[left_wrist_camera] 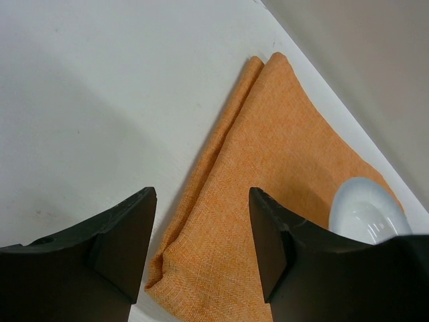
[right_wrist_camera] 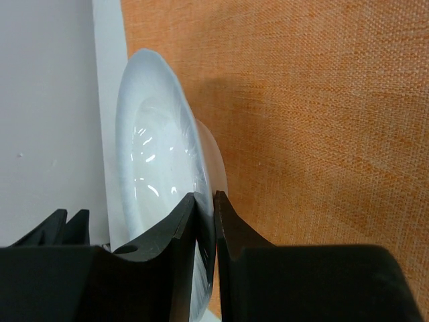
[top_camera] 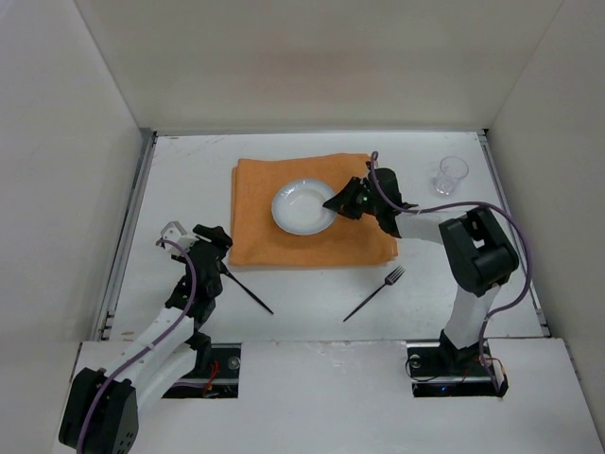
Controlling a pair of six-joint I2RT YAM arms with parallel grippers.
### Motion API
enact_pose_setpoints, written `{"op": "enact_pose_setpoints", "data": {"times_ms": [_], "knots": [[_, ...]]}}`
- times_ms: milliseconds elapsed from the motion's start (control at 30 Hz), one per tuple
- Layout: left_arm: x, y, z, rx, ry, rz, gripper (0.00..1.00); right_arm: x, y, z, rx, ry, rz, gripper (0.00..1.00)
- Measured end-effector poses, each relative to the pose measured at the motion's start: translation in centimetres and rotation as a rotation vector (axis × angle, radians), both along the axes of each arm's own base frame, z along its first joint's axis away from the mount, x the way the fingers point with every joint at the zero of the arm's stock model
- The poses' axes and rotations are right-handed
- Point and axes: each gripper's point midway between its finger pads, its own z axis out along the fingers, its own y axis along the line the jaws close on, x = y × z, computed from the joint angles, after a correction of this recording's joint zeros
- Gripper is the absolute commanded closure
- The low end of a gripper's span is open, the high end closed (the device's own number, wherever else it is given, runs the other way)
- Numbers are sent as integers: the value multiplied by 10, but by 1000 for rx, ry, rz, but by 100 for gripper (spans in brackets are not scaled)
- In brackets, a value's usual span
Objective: Set the dinner table for one person
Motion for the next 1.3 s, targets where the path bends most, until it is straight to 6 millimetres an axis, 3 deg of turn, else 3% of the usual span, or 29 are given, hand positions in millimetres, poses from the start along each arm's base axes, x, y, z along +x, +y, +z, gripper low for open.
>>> {"op": "enact_pose_setpoints", "data": {"times_ms": [167,400,567,633,767,900,967,1033,1067,1200,1300], "knots": [[-1,0,-2,0,1,0,45,2,1,-19,-5,47,-12,89],[-1,-1,-4,2,6,-4,45,4,-2,-41,-38,78,-31,80],[-1,-1,-5,3,8,-4,45,4,-1,-43,-69,60,-33,52],[-1,-1,-5,3,7,-4,45,2,-3,-45,-94,53,-36,45],[-1,-1,-5,3,8,-5,45,-8,-20,-33,-161,18,-66,39],[-1,-2,-5,3,8,-7,45,-11,-41,10,-200,-77,-108,41],[-1,-3,-5,2,7,-10,45,-7,-57,38,-210,-141,-150,56],[-1,-3,-5,2,7,-11,45,2,-83,62,-225,-194,-220,88],[-1,-3,-5,2,7,-12,45,9,-103,72,-238,-213,-276,94],[-1,-4,-2,-1,-2,-13,45,34,-196,86,-350,-205,-543,94],[-1,-4,0,-4,-10,-13,45,43,-270,86,-479,-168,-753,75]]}}
